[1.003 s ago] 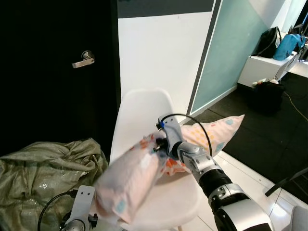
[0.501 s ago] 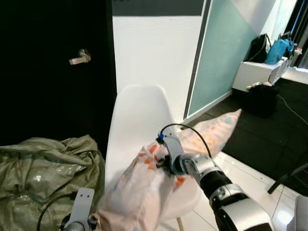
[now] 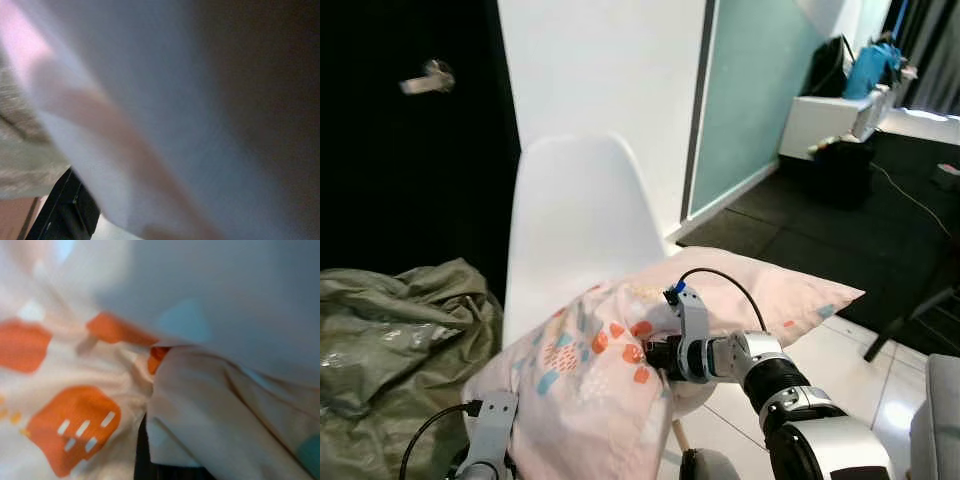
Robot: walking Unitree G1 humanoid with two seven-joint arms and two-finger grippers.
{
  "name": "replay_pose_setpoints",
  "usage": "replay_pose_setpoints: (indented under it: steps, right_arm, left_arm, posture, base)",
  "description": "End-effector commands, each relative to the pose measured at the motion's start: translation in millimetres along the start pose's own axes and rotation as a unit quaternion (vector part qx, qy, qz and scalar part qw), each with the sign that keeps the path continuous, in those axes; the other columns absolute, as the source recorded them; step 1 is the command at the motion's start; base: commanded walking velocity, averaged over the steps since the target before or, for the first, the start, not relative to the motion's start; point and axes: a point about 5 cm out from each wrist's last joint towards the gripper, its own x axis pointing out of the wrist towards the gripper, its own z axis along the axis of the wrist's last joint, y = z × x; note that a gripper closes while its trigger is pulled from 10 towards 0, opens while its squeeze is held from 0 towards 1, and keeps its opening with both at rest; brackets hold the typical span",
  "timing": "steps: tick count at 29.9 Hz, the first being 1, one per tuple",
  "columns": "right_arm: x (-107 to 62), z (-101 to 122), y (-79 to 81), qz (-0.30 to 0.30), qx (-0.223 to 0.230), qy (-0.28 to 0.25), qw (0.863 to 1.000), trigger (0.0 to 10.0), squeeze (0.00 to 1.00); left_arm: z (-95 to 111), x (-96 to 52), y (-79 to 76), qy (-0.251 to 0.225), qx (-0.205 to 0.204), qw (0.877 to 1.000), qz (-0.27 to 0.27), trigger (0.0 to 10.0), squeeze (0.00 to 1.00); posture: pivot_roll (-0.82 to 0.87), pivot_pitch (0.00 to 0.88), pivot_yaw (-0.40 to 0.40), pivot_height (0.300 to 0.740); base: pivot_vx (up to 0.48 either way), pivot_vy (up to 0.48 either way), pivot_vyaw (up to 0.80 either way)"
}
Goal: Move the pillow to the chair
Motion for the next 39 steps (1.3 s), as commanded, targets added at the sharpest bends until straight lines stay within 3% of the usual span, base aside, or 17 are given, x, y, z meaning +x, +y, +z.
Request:
replay_pose_setpoints:
  steps: [1, 7, 9, 13, 17, 18, 19, 20, 29, 34, 38, 39]
  right_arm:
    - [2.1, 17, 17.0, 0.031, 0.015, -0.047, 0.998, 10.0, 0.00]
    - [3.4, 36, 30.0, 0.053, 0.056, -0.140, 0.987, 10.0, 0.00]
    - [5.7, 45, 42.8, 0.069, 0.076, -0.172, 0.980, 10.0, 0.00]
    - [10.4, 43, 51.3, 0.069, 0.063, -0.159, 0.983, 10.0, 0.00]
    - [18.8, 31, 64.8, 0.089, 0.005, -0.110, 0.990, 10.0, 0.00]
    - [19.6, 28, 65.5, 0.092, -0.006, -0.101, 0.991, 10.0, 0.50]
    - [19.6, 28, 65.5, 0.092, -0.006, -0.101, 0.991, 10.0, 0.50]
    - [19.8, 26, 63.5, 0.091, -0.015, -0.090, 0.992, 10.0, 1.00]
    - [5.4, 32, 37.9, 0.073, -0.066, -0.069, 0.993, 10.0, 1.00]
    - [-14.7, 46, 20.4, 0.066, -0.153, -0.040, 0.985, 10.0, 1.00]
    - [-22.2, 53, 18.9, 0.079, -0.191, -0.037, 0.978, 10.0, 1.00]
    - [-26.1, 55, 16.0, 0.075, -0.225, -0.029, 0.971, 10.0, 1.00]
  left_arm:
    - [1, 0.3, 0.4, -0.001, 0.005, 1.000, -0.001, 10.0, 0.00]
    - [1, 0.3, 0.7, -0.001, 0.007, 1.000, 0.000, 10.0, 0.00]
    - [1, 0.2, 0.6, -0.001, 0.008, 1.000, 0.000, 10.0, 0.00]
    - [0, 0.1, 0.6, -0.001, 0.008, 1.000, 0.001, 10.0, 0.00]
    - [-1, -0.3, 1.8, -0.001, 0.010, 1.000, 0.016, 10.0, 0.00]
    - [-1, -0.3, 2.0, -0.001, 0.011, 1.000, 0.018, 10.0, 0.00]
    - [-1, -0.3, 2.0, -0.001, 0.011, 1.000, 0.018, 10.0, 0.00]
    - [-1, -0.3, 2.3, -0.001, 0.012, 1.000, 0.021, 10.0, 0.00]
    - [-1, -0.1, 4.2, 0.002, 0.019, 0.999, 0.031, 10.0, 0.00]
    - [-1, 0.0, 4.6, 0.004, 0.021, 0.999, 0.030, 10.0, 0.00]
    - [-1, 0.0, 4.6, 0.004, 0.021, 0.999, 0.031, 10.0, 0.00]
    - [-1, 0.0, 4.4, 0.004, 0.021, 0.999, 0.031, 10.0, 0.00]
  posture:
    - [-0.09, 0.024, -0.053, 0.518]
    - [-0.08, 0.030, -0.049, 0.518]
    - [-0.07, 0.030, -0.046, 0.518]
    - [-0.07, 0.031, -0.046, 0.518]
    - [-0.06, 0.037, -0.050, 0.518]
    - [-0.06, 0.038, -0.050, 0.518]
    - [-0.06, 0.038, -0.050, 0.518]
    - [-0.06, 0.039, -0.049, 0.518]
    - [-0.07, 0.039, -0.041, 0.518]
    - [-0.08, 0.038, -0.041, 0.518]
    - [-0.08, 0.038, -0.041, 0.518]
    - [-0.08, 0.034, -0.042, 0.518]
  base:
    - [0.000, 0.000, 0.00]
    - [0.000, 0.000, 0.00]
    - [0.000, 0.000, 0.00]
    - [0.000, 0.000, 0.00]
    - [0.000, 0.000, 0.00]
    - [0.000, 0.000, 0.00]
    - [0.000, 0.000, 0.00]
    - [0.000, 0.000, 0.00]
    - [0.000, 0.000, 0.00]
    - [0.000, 0.000, 0.00]
    - [0.000, 0.000, 0.00]
    - [0.000, 0.000, 0.00]
